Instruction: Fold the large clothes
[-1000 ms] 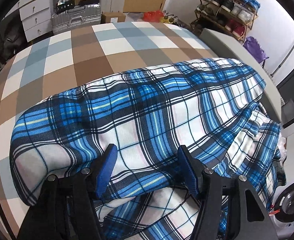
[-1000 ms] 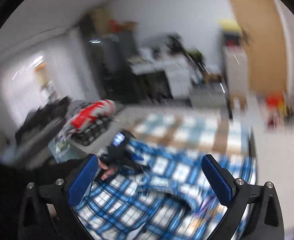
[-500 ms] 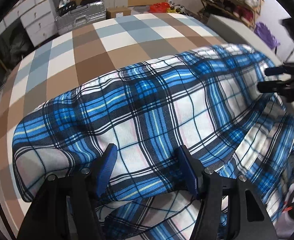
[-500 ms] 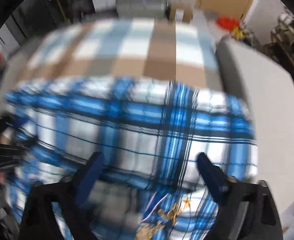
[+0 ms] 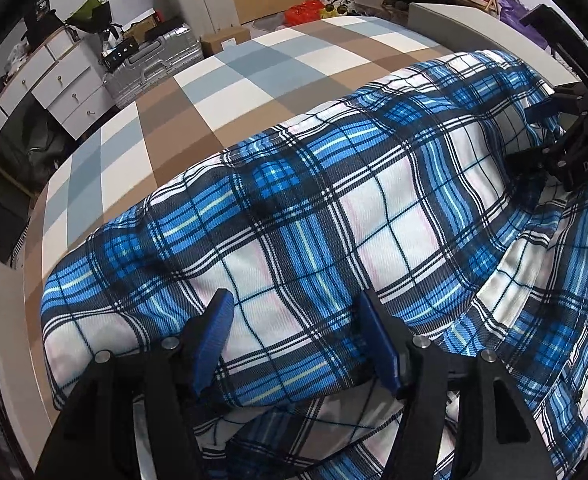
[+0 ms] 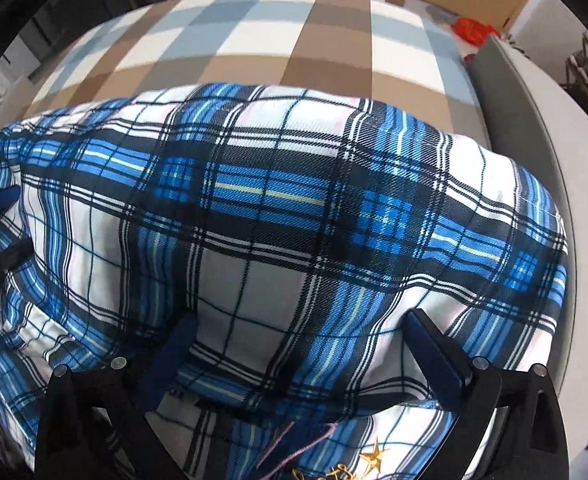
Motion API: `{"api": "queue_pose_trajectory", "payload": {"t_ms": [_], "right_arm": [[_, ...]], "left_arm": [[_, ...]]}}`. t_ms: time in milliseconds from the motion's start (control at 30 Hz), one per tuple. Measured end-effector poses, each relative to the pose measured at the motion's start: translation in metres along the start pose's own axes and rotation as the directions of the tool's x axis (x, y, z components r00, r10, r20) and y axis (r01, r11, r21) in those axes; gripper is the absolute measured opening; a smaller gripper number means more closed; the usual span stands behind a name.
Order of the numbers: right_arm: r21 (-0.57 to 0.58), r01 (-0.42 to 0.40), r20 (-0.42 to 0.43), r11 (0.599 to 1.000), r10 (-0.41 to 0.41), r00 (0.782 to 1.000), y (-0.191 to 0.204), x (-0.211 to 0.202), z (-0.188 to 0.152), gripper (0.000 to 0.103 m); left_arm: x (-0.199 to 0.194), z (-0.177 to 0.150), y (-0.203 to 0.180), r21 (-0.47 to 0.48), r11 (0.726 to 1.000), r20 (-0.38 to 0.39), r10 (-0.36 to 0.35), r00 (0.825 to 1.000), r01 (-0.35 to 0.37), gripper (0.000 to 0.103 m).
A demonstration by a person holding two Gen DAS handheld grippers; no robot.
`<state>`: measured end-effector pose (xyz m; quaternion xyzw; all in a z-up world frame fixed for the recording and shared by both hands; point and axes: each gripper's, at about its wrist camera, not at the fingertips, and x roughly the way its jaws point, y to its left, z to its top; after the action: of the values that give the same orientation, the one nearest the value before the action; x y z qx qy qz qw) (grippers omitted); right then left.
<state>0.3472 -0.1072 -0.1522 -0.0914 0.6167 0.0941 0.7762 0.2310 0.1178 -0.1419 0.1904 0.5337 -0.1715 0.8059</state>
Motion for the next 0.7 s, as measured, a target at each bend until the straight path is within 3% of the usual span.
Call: {"api": "queue_pose_trajectory", "payload": {"t_ms": [267, 333, 400, 500, 600, 700], "right_arm": [[0.003, 0.001, 0.065, 1.0, -0.001, 0.998, 0.008, 0.01, 0.056, 0.103], [-0.003, 0.003, 0.079, 1.0, -0.003, 0.997, 0.012, 0.015, 0.075, 0.103], [-0.013, 0.002, 0.112, 1.0, -0.001, 0.994, 0.014, 0.02, 0.095, 0.103], [-0.051, 0.01, 0.146, 0.999, -0.002, 0.989, 0.027, 0.034, 0.116, 0.103], [-0.083, 0.058, 0.185, 0.995, -0.042, 0.982, 0.04, 0.029, 0.107, 0.103], [-0.171, 0.081, 0.265, 0.982, -0.034, 0.964, 0.054, 0.003, 0.07, 0.103]], "left_arm": [[0.029, 0.048, 0.051, -0.014, 1.0, -0.04, 0.023, 0.999, -0.023, 0.061], [0.039, 0.062, 0.068, -0.01, 0.999, -0.03, 0.048, 0.998, -0.048, 0.065], [0.047, 0.07, 0.082, -0.031, 0.997, -0.027, 0.069, 0.997, -0.07, 0.077], [0.05, 0.074, 0.093, -0.052, 0.997, -0.038, 0.051, 0.998, -0.053, 0.077], [0.031, 0.063, 0.082, -0.033, 0.997, -0.02, 0.071, 0.997, -0.072, 0.074], [0.001, 0.051, 0.064, -0.054, 0.998, 0.063, -0.024, 0.998, 0.027, 0.074]]}}
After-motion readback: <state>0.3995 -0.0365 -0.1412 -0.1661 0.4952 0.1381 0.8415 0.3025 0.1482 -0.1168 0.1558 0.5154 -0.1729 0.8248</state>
